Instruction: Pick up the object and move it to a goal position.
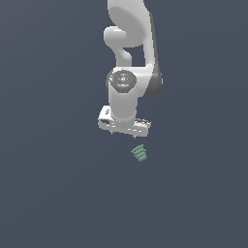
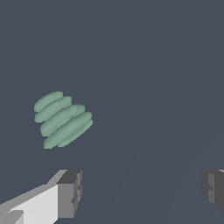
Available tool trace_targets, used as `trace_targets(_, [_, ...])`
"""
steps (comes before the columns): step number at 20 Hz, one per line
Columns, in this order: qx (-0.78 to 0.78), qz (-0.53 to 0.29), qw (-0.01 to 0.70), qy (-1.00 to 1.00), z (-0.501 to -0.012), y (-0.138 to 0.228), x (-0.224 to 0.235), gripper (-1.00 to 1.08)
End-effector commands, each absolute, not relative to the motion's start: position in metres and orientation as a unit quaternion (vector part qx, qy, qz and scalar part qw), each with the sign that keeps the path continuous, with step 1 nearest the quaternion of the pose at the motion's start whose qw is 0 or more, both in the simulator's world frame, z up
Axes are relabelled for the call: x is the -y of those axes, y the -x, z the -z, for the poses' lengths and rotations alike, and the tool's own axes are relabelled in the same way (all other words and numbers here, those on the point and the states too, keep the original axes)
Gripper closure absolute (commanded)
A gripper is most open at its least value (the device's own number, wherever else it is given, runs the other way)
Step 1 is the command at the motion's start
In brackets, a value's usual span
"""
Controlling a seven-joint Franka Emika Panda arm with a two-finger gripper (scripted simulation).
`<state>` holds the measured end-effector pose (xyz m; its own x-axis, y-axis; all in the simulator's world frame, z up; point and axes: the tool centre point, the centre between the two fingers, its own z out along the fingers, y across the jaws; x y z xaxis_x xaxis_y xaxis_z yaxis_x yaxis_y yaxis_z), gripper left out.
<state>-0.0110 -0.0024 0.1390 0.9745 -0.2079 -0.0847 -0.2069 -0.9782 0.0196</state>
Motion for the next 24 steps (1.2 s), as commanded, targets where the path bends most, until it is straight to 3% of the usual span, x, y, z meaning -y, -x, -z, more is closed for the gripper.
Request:
trace_targets(1, [0.130,0.041,0.006,-0.991,-0.137,0.008,-0.002,-0.92])
trace_targets(24, [0.395,0.013,0.005,-0.919,-0.113,-0.023,-0.053,-0.92])
